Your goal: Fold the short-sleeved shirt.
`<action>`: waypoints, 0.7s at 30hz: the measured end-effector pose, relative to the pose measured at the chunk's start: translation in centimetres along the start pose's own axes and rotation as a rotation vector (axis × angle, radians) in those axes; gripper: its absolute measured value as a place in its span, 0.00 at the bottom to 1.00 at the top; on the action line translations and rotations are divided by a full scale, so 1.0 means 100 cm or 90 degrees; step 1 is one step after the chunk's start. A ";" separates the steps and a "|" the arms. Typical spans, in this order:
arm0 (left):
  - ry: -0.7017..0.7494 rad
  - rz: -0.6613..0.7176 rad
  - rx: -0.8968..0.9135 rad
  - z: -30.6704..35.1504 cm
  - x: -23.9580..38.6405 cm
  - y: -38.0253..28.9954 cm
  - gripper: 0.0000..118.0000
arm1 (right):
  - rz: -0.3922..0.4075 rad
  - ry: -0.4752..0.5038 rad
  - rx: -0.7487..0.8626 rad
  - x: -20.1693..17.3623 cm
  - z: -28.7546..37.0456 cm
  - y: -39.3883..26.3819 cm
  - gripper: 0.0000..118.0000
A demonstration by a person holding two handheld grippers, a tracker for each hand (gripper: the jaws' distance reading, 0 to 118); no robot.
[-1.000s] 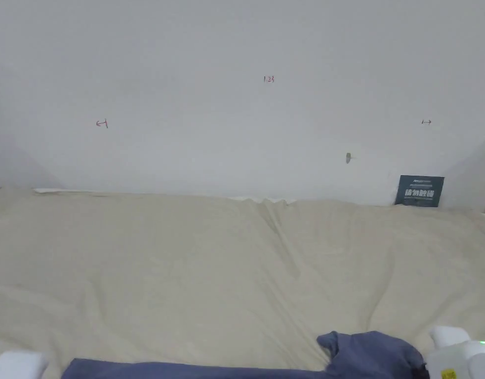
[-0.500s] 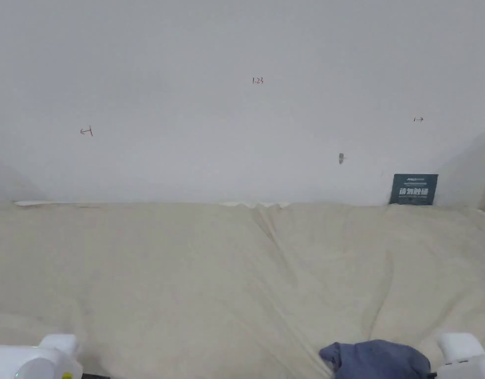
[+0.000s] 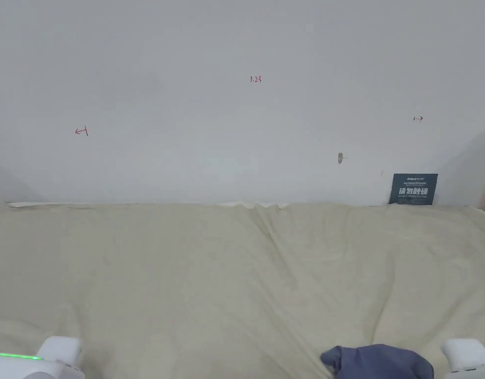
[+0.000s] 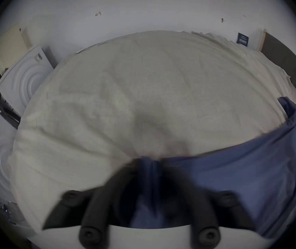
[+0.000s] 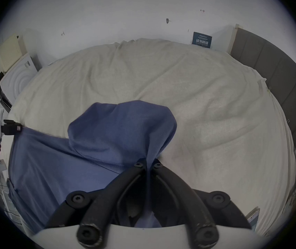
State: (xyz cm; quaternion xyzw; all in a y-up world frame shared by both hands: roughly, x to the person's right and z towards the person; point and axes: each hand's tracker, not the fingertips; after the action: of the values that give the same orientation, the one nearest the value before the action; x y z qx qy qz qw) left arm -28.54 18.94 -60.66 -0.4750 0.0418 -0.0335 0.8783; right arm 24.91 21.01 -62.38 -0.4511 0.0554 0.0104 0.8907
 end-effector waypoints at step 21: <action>-0.036 0.016 0.163 0.190 -0.013 -0.102 0.04 | 0.015 0.035 0.125 -0.006 0.188 -0.092 0.02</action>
State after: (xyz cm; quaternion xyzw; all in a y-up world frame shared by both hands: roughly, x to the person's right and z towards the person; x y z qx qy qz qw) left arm -28.01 29.25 -41.71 -0.3593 0.0181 -0.0139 0.9329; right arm 26.59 30.69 -43.96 -0.3612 0.0857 0.0033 0.9285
